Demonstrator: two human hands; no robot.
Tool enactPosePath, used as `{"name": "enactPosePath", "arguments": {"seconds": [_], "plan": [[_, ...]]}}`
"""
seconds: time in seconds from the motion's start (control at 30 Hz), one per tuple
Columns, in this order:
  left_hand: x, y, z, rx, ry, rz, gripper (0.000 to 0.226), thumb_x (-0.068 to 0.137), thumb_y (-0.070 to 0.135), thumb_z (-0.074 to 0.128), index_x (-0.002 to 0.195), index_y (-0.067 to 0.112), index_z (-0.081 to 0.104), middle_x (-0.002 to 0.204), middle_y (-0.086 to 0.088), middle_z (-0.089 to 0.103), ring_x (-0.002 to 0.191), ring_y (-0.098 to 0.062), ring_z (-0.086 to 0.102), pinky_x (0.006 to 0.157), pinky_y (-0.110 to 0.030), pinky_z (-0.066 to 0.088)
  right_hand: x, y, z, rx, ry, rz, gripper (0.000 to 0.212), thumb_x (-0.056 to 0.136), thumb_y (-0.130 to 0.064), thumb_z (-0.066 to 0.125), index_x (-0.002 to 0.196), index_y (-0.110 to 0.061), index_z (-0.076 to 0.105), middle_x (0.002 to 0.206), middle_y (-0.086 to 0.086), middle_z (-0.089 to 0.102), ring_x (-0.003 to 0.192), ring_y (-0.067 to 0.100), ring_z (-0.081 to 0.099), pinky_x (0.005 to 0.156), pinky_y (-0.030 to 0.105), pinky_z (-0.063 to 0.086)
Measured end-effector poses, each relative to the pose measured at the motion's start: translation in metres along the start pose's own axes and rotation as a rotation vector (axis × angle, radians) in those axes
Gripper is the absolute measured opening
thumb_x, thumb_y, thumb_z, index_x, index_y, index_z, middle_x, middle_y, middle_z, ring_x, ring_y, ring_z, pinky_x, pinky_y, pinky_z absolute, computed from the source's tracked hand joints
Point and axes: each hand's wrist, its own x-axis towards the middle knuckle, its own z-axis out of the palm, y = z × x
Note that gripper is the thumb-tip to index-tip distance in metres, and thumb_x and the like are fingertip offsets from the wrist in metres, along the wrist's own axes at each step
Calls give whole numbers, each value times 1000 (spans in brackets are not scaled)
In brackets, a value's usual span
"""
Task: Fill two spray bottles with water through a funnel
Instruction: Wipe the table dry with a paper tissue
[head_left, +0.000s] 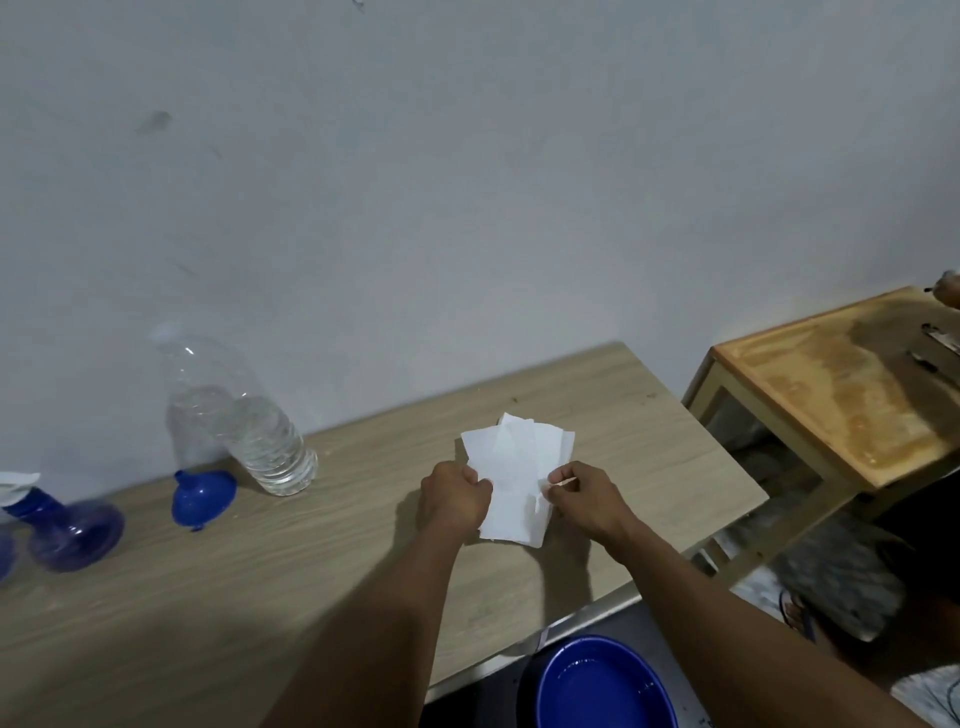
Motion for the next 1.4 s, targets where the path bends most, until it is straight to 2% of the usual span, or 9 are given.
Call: {"name": "enactPosePath", "arguments": {"seconds": [0.17,0.27,0.4,0.67,0.8,0.93,1.07,1.2,1.4], "plan": [[2,4,-21,-33,23,73,20,78,18,62,64,18,49,65,0,54,64,-22,50,51,-24,36,5,-14,10,-26,-29,-26,14,90,-18,58,102,-18,63,97,0,66,94,20,61,85,37,53],[7,-1,-32,-34,47,82,10,80,18,63,72,12,60,73,-7,65,72,-28,59,56,-26,40,6,-14,20,-93,-103,-17,15,89,-21,57,104,-23,61,102,-4,62,100,19,58,92,39,55],[12,-11,-41,-54,103,107,17,87,18,64,87,2,64,85,-9,70,78,-27,60,60,-27,40,7,-16,23,-172,-172,-25,28,84,-22,58,112,-21,60,114,3,65,104,23,59,87,35,52],[13,-14,-61,-85,164,147,11,84,17,60,79,11,53,70,1,51,70,-22,49,57,-28,37,12,-27,27,-305,-223,13,43,86,-27,62,127,-19,51,125,5,58,108,24,56,88,34,51],[14,-16,-70,-150,153,142,9,82,14,63,90,11,59,73,2,56,73,-20,53,58,-27,38,12,-31,30,-351,-222,6,47,87,-28,61,131,-18,48,128,8,58,107,24,55,86,33,49],[15,-11,-84,-275,193,129,7,84,11,58,87,17,60,76,4,59,75,-21,57,59,-26,43,11,-33,34,-376,-222,0,47,88,-27,60,132,-16,47,130,10,56,107,24,53,87,32,47],[17,-3,-105,-286,229,137,10,87,14,57,95,18,61,89,4,62,88,-22,60,66,-27,40,9,-35,35,-387,-220,-1,46,88,-26,60,131,-15,47,129,10,56,106,24,53,88,32,47],[15,3,-127,-311,291,155,10,89,13,56,95,19,62,82,11,59,78,-14,56,58,-19,37,8,-36,38,-414,-214,-19,44,89,-25,61,130,-12,48,130,11,56,106,24,52,89,32,46],[12,-9,-151,-295,282,146,16,92,12,49,99,19,61,88,10,60,85,-16,55,75,-27,39,1,-38,43,-580,-167,-107,43,94,-28,56,132,-10,48,131,10,57,115,27,56,88,30,45]]}}
